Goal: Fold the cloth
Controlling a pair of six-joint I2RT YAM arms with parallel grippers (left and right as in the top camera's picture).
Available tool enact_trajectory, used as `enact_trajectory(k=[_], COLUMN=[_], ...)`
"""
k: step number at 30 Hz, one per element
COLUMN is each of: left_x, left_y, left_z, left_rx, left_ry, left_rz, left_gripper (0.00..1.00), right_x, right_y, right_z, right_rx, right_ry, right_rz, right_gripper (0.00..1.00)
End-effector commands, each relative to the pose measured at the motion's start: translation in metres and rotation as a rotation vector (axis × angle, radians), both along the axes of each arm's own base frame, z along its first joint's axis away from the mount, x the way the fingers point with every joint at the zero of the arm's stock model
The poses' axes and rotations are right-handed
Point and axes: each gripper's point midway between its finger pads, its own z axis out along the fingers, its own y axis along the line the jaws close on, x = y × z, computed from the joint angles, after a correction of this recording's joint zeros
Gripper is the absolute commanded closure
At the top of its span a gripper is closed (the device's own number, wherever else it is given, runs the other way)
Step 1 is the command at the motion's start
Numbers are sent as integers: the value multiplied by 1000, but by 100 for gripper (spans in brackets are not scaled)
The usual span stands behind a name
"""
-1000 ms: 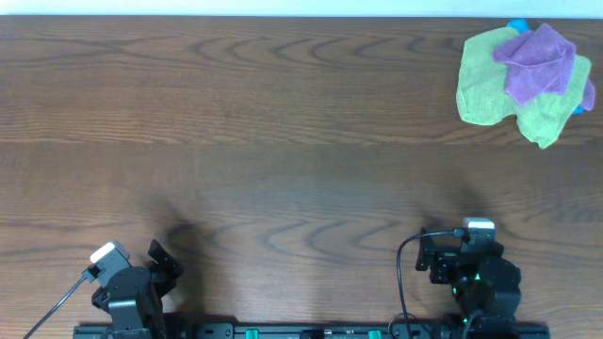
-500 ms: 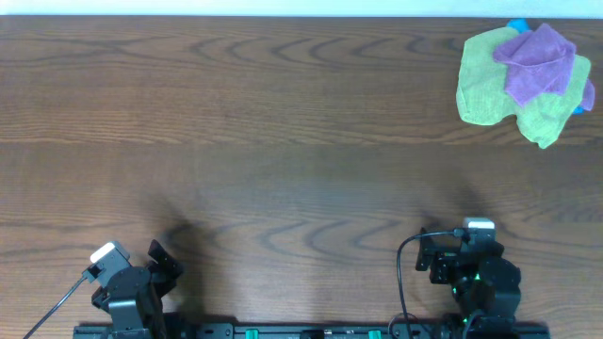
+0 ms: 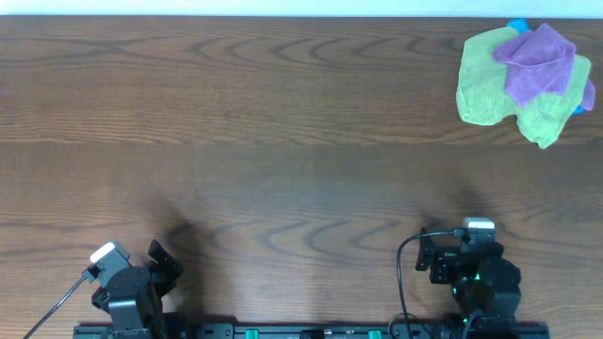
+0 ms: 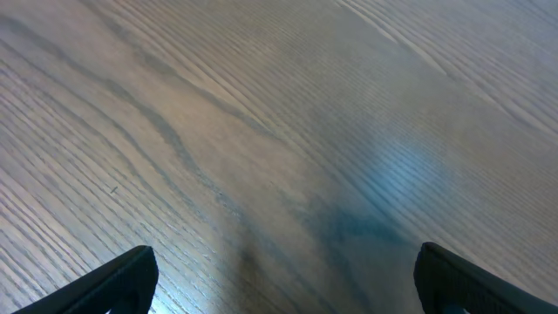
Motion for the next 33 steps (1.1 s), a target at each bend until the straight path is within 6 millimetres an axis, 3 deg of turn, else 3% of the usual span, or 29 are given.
enact_trajectory(k=[1,12,19,26,33], left_x=[-4,-4,-4,-4,-4], left_y=[3,3,3,3,3], left_z=[-17,-17,-17,-17,-17], left_rx=[14,14,14,14,14], left_ry=[56,56,56,56,56], left_rz=[13,13,13,13,13], left_gripper=[5,5,5,5,5], right_x=[0,1,13,50,114], right_y=[-1,-6,-30,-63,-100], right_z=[-5,8,58,108,134], right_rx=[-10,23,-4,-6,14], right_ry=[3,7,63,136,239], right_rz=[5,-46,-159,-295,-362], right_gripper=[1,1,1,1,1])
